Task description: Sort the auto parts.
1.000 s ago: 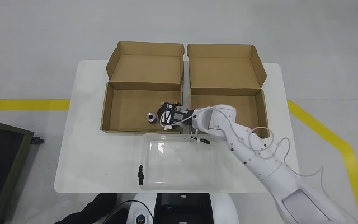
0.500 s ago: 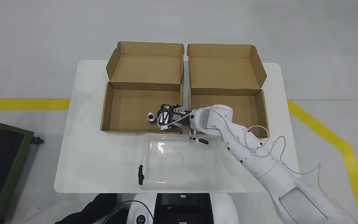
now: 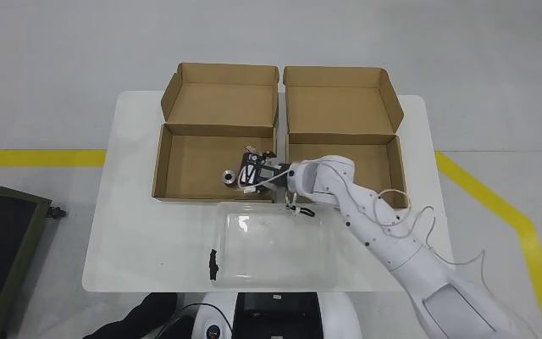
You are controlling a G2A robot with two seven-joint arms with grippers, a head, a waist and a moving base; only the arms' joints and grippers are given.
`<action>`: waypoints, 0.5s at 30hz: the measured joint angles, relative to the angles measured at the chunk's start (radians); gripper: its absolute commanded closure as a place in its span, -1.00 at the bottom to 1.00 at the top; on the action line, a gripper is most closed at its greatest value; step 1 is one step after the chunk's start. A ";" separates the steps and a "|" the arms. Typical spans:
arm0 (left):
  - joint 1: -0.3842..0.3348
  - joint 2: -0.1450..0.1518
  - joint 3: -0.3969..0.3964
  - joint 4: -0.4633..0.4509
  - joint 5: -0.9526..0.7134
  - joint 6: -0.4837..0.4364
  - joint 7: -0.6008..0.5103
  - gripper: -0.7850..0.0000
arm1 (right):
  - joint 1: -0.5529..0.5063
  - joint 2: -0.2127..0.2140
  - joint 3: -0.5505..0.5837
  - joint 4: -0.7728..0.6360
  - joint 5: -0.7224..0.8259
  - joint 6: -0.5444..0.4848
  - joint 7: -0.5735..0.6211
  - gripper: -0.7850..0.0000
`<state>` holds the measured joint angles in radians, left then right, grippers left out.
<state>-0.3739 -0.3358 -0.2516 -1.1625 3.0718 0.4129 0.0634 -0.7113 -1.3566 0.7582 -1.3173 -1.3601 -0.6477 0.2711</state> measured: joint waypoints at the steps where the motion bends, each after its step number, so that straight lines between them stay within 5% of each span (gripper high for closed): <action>1: 0.000 0.000 0.000 0.000 0.000 0.000 0.000 -1.00 | -0.006 0.003 0.009 -0.017 0.002 -0.002 -0.002 -0.98; 15: 0.000 0.000 0.000 0.000 0.000 0.000 0.000 -1.00 | -0.188 0.067 0.222 -0.326 0.028 -0.029 0.036 -1.00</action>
<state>-0.3739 -0.3358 -0.2516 -1.1625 3.0718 0.4129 0.0634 -0.8991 -1.2897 0.9798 -1.6429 -1.3318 -0.6768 0.3071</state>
